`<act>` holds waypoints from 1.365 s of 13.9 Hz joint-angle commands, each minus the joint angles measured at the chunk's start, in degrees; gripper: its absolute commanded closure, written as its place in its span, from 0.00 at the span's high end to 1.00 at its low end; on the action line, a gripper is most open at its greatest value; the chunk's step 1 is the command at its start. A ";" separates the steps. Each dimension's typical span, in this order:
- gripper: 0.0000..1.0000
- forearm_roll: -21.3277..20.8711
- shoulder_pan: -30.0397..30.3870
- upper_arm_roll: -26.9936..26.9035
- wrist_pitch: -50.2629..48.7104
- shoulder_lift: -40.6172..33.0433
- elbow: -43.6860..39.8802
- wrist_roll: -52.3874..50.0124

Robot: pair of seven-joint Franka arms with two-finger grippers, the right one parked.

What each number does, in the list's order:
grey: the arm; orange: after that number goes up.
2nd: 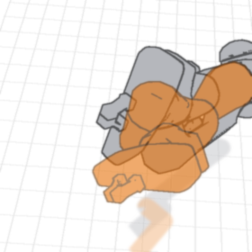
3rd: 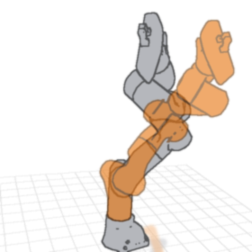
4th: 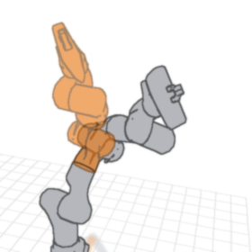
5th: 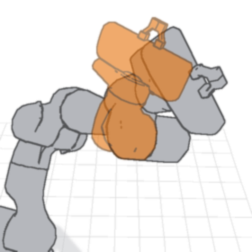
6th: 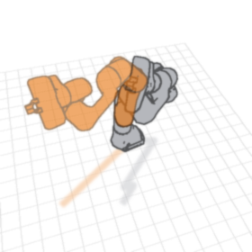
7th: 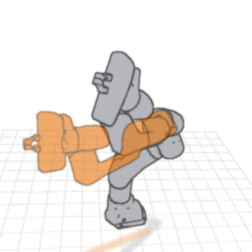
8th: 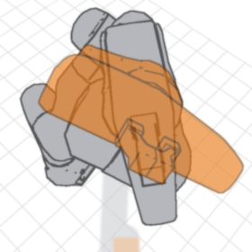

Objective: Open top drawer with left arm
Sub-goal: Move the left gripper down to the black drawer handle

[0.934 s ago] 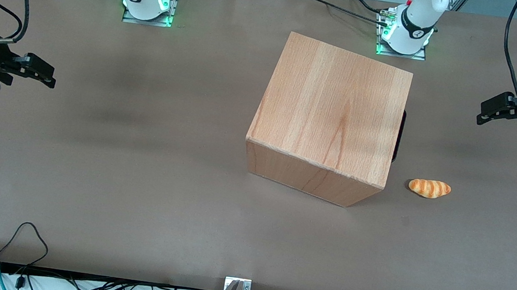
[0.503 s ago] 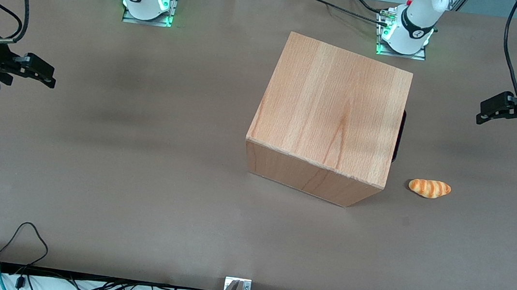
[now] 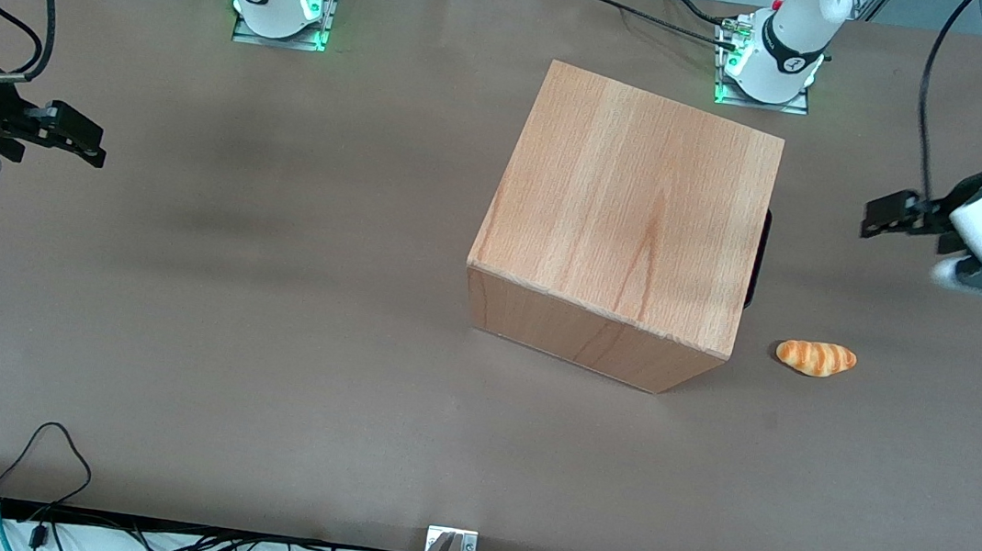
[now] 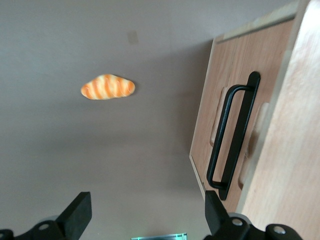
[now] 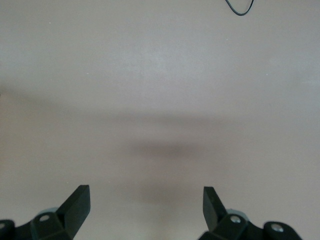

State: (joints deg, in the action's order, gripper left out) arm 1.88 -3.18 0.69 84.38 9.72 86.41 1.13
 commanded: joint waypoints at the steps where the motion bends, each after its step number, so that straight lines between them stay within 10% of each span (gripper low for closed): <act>1: 1.00 -0.47 -0.33 0.46 -0.53 4.77 -1.86 0.54; 9: 1.00 9.89 0.46 0.46 -0.18 12.69 -2.65 7.65; 19: 1.00 11.82 -0.24 0.46 -0.44 15.07 -2.65 13.46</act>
State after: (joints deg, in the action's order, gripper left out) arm 11.64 -3.28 1.48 84.99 23.87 85.54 12.31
